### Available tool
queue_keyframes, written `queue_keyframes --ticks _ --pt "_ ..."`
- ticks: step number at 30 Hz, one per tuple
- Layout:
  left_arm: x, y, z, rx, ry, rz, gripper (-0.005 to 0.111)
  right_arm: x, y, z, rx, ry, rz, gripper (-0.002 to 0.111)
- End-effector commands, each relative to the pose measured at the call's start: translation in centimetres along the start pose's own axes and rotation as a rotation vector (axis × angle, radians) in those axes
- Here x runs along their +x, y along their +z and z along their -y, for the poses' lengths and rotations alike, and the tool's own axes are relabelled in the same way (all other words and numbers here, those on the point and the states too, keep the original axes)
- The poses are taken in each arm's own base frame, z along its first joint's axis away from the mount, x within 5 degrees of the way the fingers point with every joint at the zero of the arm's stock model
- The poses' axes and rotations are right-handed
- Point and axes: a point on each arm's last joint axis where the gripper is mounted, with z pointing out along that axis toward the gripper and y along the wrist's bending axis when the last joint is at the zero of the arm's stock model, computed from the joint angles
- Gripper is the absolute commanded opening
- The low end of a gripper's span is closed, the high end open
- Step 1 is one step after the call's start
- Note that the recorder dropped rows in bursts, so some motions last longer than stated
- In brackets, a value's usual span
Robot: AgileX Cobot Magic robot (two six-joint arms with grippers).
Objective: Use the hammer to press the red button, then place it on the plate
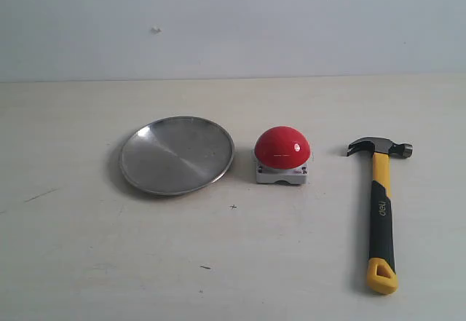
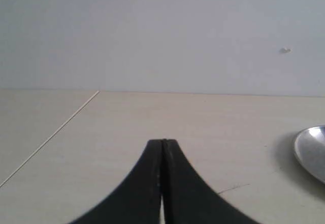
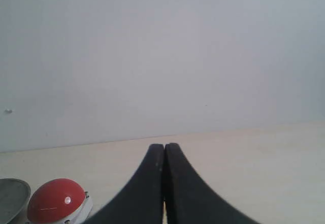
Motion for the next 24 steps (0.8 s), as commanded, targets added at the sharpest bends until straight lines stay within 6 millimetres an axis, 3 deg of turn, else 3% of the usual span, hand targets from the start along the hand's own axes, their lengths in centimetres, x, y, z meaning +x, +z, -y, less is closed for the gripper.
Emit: queue_keyframes --ticks 1,6,10,19,24 --pt "-0.1 -0.1 0.0 -0.003 -0.008 0.007 0.0 0.1 0.0 0.0 0.005 0.001 0.006 0.0" --pt "-0.1 -0.1 0.0 -0.003 -0.008 0.007 0.0 0.1 0.0 0.0 0.005 -0.009 0.006 0.0" --pt "-0.1 -0.1 0.0 -0.003 -0.008 0.007 0.0 0.1 0.0 0.1 0.008 -0.172 0.005 0.0" --pt "-0.1 -0.1 0.0 -0.003 -0.008 0.007 0.0 0.1 0.0 0.1 0.007 -0.165 0.007 0.0" --pt "-0.1 -0.1 0.0 -0.003 -0.008 0.007 0.0 -1.6 -0.2 -0.1 -0.025 0.187 0.187 0.0"
